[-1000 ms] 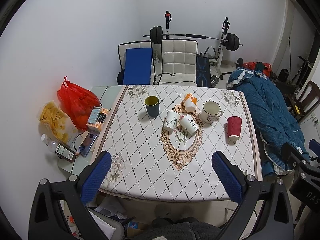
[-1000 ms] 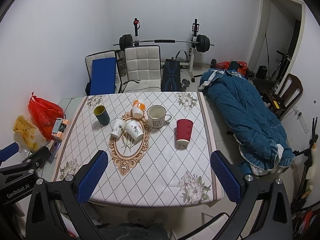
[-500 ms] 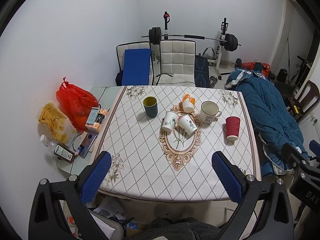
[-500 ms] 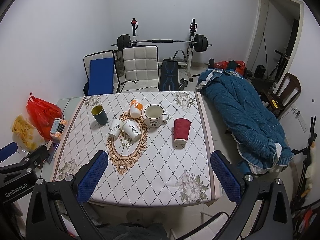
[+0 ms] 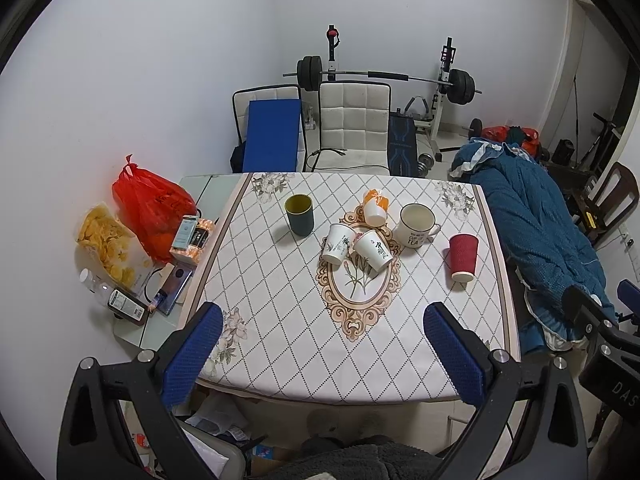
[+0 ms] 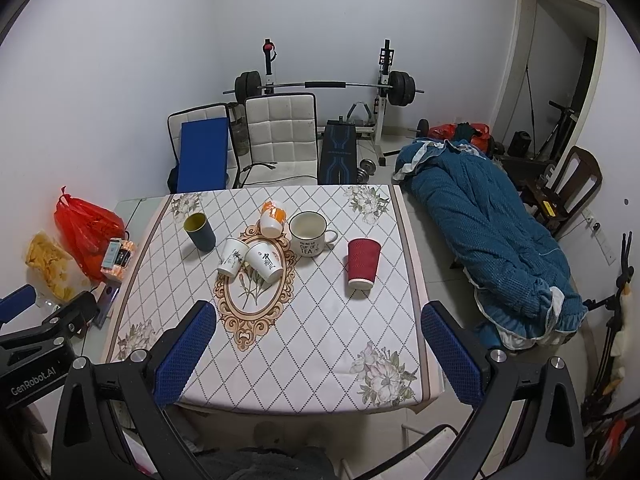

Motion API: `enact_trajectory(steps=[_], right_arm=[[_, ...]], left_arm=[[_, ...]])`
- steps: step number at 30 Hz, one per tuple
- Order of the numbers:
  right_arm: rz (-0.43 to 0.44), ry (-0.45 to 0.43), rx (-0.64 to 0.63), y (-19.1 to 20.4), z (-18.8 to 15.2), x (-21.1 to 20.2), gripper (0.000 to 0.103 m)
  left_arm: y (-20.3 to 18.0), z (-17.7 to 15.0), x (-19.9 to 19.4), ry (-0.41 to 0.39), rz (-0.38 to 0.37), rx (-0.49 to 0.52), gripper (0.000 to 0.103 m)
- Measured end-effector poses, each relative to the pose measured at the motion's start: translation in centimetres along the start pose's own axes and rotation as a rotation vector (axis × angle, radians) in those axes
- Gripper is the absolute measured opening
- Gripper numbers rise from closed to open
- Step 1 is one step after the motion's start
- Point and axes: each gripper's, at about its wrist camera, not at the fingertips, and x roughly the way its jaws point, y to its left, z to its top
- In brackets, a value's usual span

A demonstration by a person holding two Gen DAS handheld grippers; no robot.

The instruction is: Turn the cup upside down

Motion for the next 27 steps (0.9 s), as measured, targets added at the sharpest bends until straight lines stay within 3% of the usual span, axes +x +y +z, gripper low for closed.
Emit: enact_trajectory(steps=[27], right_arm=[[0.016,0.003,0.008,-1.1,0.0,-0.1,0.103]], left_arm=[[-0.5,-0.4,0.0,-0.004,0.024,-0.015,0.103]])
